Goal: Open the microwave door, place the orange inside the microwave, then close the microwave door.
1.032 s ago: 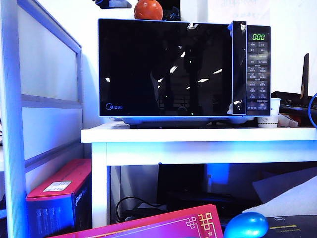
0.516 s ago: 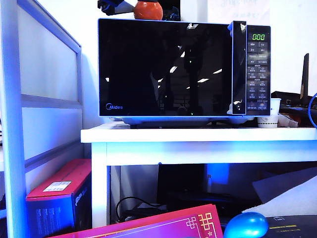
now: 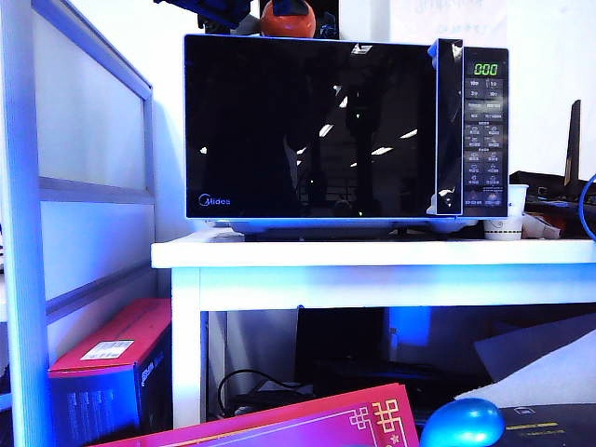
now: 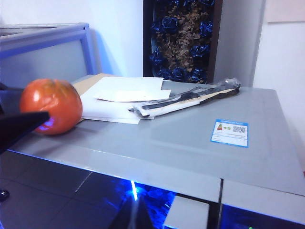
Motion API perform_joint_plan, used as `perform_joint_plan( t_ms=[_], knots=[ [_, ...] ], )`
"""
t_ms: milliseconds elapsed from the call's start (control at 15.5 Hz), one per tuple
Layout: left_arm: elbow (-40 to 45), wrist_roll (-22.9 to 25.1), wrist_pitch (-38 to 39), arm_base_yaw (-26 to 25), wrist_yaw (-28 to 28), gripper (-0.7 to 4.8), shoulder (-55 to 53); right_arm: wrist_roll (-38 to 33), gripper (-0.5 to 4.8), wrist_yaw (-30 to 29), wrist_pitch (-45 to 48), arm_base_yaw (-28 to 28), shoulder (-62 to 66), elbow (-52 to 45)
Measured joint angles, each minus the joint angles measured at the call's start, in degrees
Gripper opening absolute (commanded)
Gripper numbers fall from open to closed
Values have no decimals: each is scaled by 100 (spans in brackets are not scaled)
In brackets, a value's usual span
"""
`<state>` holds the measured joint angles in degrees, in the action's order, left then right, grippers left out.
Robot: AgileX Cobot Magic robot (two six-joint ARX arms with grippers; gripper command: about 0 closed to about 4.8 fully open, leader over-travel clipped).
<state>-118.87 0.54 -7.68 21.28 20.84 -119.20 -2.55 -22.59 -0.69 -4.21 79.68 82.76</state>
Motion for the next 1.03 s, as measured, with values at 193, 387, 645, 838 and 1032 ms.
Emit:
perform_joint_plan(
  t_ms=[193,387,645,838,1032],
  knots=[
    [-17,-24,-166,2,-37,479,-122,0,-1,2,0,0,0,0],
    [-317,-94,-179,24,-48,479,-380,0,-1,0,-4,0,0,0],
    [-608,-146,-111,98,-48,479,-570,0,-1,0,-2,0,0,0],
    [-608,-144,-109,118,-52,479,-570,2,-1,0,-2,0,0,0],
    [-608,-144,-107,177,-48,409,-570,2,-1,0,-2,0,0,0]
  ],
)
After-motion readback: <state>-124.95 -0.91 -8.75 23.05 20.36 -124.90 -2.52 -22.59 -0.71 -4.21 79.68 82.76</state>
